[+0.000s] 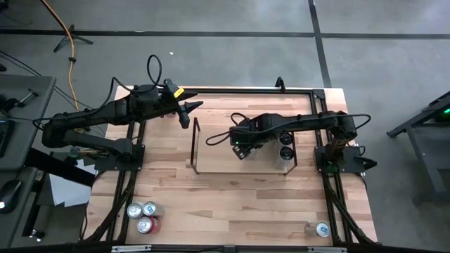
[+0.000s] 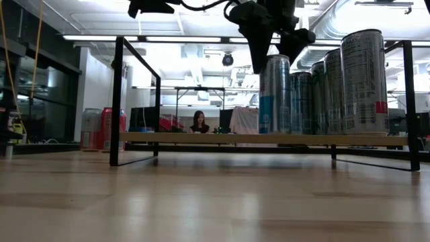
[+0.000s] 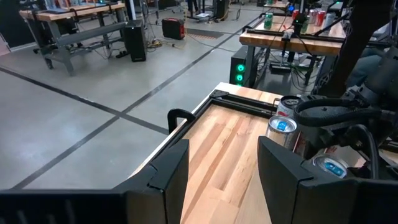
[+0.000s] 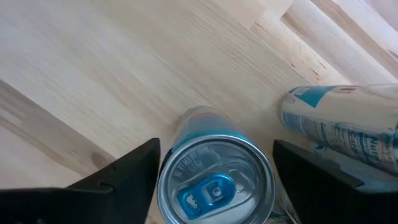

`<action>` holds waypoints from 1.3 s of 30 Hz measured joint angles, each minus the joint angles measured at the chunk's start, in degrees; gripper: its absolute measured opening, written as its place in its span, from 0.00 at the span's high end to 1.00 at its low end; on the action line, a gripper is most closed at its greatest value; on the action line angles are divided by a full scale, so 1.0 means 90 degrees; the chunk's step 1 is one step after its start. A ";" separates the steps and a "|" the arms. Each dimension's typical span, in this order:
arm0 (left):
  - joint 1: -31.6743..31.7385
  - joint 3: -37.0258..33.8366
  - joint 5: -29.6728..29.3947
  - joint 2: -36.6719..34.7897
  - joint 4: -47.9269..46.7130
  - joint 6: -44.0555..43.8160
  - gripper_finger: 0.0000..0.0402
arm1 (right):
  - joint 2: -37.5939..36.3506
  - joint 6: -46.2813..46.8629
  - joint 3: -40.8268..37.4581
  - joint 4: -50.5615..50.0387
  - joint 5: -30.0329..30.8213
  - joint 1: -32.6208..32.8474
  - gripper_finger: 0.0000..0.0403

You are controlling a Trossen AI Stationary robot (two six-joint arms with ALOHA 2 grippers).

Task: Place canned beverage on shelf
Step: Put the blue soda can on the shelf aligned with the other blue soda can

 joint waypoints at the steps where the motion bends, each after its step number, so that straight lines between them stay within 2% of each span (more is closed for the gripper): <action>1: -0.0002 0.0002 0.0002 0.0000 0.0000 0.0002 0.63 | 0.0000 -0.0027 0.0000 -0.0003 0.0000 0.0000 0.21; 7: 0.0000 0.0002 0.0000 0.0000 0.0001 0.0004 0.63 | 0.0000 -0.1230 0.0282 -0.0097 -0.0181 -0.0078 0.10; 16: -0.0002 0.0002 0.0000 0.0000 -0.0002 0.0004 0.63 | -0.0002 -0.4073 0.1594 -0.0233 0.0019 -0.0207 0.09; 22: 0.0000 0.0002 0.0000 0.0000 -0.0002 -0.0001 0.63 | -0.0005 -0.6518 0.2132 -0.0272 -0.0741 -0.0175 0.09; 24: 0.0000 0.0002 0.0000 0.0000 -0.0004 0.0002 0.63 | -0.0007 -0.6816 0.2274 -0.0271 -0.0815 -0.0147 0.09; 30: 0.0000 0.0002 0.0000 0.0000 -0.0004 0.0004 0.63 | -0.0012 -0.6810 0.2535 -0.0389 -0.0769 -0.0102 0.09; 35: -0.0002 0.0002 0.0000 0.0000 -0.0004 0.0002 0.63 | -0.0015 -0.7367 0.2348 -0.1476 -0.0733 -0.0163 0.09; 39: -0.0002 0.0002 -0.0085 0.0000 -0.0004 0.0005 0.63 | -0.0087 -0.7354 0.1810 -0.1555 -0.1343 -0.0300 0.09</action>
